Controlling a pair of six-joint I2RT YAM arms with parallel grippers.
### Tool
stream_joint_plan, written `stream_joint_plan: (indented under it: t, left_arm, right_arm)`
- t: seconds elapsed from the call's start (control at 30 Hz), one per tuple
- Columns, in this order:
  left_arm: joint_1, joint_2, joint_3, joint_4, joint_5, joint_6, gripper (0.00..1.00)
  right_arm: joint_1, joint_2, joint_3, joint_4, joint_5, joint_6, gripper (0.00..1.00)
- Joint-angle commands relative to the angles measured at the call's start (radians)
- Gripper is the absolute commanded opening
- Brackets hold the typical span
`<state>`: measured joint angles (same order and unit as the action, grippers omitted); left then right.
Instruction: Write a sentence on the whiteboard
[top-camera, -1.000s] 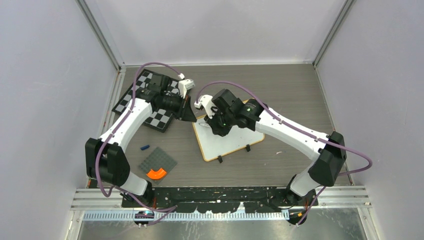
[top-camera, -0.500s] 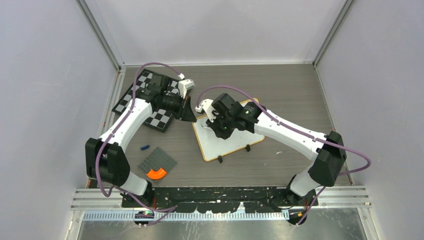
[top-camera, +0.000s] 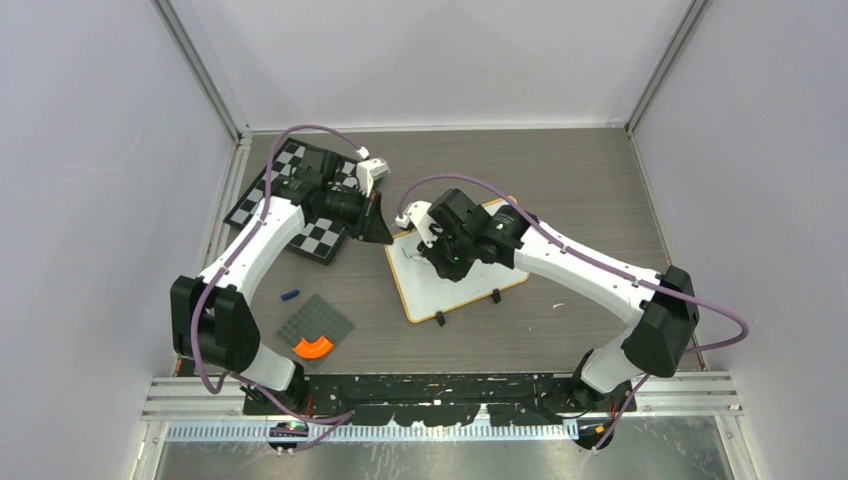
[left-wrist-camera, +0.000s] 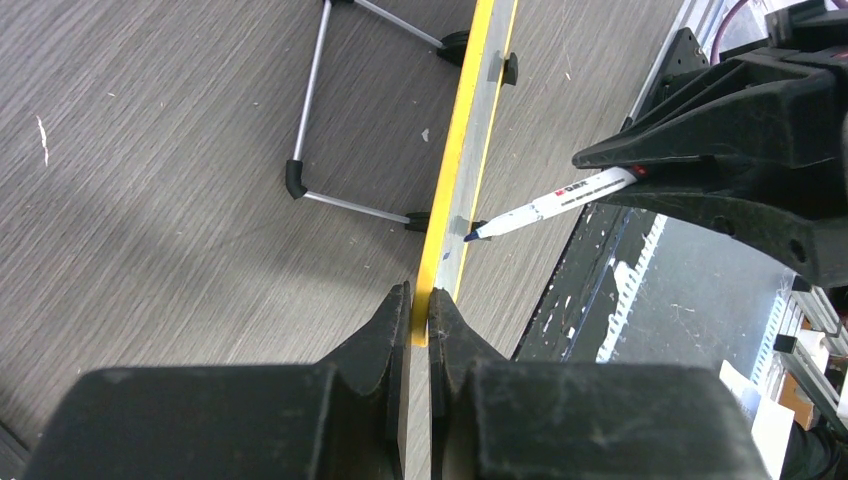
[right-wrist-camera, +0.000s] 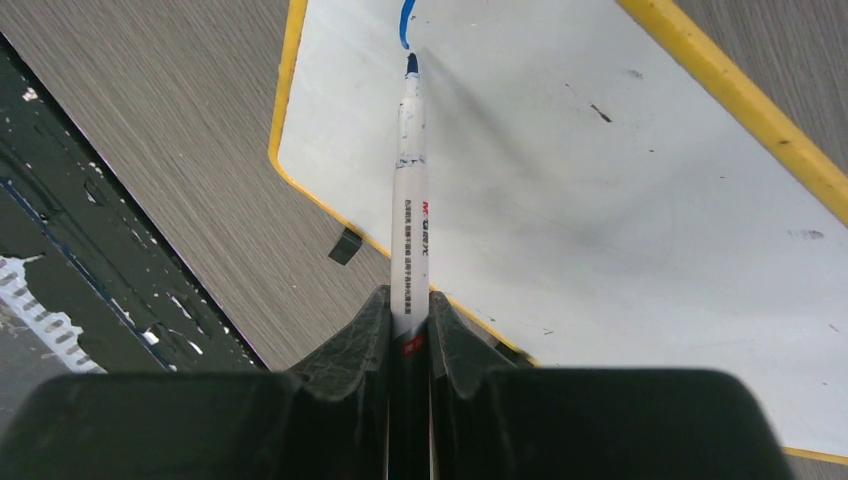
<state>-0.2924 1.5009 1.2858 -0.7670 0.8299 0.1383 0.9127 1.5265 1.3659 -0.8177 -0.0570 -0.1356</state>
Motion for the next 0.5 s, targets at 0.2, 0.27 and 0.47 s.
stream_joint_plan:
  t: [0.2,0.27,0.47]
  left_arm:
    - [0.000,-0.013,-0.006,0.035,0.003,-0.003,0.00]
    - [0.001,-0.014,-0.006,0.035,0.002,-0.003,0.00]
    - [0.000,-0.019,-0.008,0.034,0.000,0.001,0.00]
  right_arm:
    - [-0.005,-0.055,0.077,0.030,0.016,0.007,0.00]
    - [-0.005,-0.042,0.078,0.037,0.041,0.009,0.00]
    - [-0.006,-0.009,0.088,0.045,0.109,0.025,0.00]
